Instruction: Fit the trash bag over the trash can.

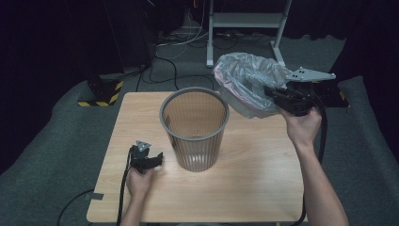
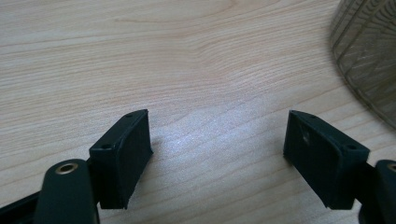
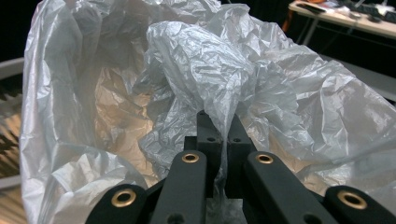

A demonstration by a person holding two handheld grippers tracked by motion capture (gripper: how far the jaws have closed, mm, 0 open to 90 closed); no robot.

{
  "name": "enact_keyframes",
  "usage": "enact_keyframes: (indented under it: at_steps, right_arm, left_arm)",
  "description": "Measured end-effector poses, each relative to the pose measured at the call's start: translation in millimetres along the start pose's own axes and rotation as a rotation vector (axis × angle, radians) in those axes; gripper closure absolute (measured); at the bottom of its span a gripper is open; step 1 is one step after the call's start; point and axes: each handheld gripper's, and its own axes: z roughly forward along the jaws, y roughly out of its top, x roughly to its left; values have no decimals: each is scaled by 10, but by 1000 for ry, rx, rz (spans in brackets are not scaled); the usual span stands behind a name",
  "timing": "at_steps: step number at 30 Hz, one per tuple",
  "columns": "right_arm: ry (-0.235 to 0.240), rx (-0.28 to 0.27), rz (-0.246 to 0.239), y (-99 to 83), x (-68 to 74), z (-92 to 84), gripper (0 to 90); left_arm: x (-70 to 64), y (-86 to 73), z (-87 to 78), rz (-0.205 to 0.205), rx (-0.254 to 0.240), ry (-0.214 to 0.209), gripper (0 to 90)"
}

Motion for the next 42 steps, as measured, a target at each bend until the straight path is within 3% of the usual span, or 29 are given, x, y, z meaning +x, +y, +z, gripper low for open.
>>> enact_keyframes:
  at_steps: [11, 19, 31, 42]
  right_arm:
    - [75, -22, -42, 152, 219, 24, 885]
    - [146, -30, -95, 296, 477, 77, 885]
    - [243, -3, -145, 372, 775, 260, 885]
    - [304, 41, -178, 373, 949, 413, 885]
  left_arm:
    - [1, 0, 0, -1, 0, 0, 232]
    - [1, 0, 0, 0, 0, 0, 232]
    - [3, 0, 0, -2, -1, -2, 233]
    - [3, 0, 0, -2, -1, -2, 233]
